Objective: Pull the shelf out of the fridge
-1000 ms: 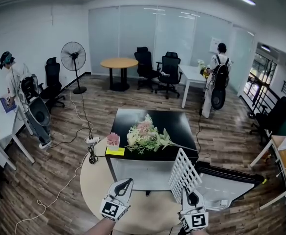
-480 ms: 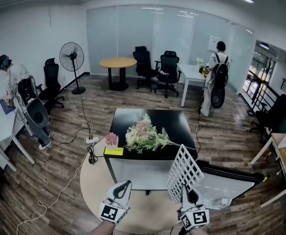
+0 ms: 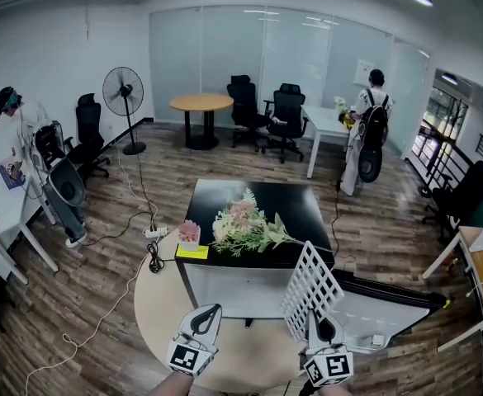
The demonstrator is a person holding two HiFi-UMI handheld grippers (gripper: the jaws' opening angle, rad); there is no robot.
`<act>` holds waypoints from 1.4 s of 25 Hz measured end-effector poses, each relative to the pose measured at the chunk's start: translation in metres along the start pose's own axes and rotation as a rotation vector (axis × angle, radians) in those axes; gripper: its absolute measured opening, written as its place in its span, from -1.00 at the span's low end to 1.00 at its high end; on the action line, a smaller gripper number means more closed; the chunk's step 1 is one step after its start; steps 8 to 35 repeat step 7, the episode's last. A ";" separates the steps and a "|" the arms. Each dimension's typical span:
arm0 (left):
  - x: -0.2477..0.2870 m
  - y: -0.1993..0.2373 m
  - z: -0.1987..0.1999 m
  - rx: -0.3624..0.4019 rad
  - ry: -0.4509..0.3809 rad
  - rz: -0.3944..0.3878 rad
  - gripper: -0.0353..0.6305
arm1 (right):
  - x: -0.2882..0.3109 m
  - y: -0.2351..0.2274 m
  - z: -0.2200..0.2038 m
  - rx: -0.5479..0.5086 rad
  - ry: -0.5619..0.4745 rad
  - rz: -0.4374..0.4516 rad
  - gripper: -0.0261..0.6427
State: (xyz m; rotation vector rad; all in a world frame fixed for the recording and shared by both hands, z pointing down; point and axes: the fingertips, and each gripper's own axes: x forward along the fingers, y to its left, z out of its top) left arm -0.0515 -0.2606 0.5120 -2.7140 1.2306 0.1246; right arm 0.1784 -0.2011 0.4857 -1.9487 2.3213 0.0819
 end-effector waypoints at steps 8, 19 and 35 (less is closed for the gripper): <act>0.004 -0.003 0.002 0.009 -0.005 -0.010 -0.89 | 0.001 -0.002 -0.002 -0.005 0.001 0.003 -0.82; 0.004 -0.003 0.002 0.009 -0.005 -0.010 -0.89 | 0.001 -0.002 -0.002 -0.005 0.001 0.003 -0.82; 0.004 -0.003 0.002 0.009 -0.005 -0.010 -0.89 | 0.001 -0.002 -0.002 -0.005 0.001 0.003 -0.82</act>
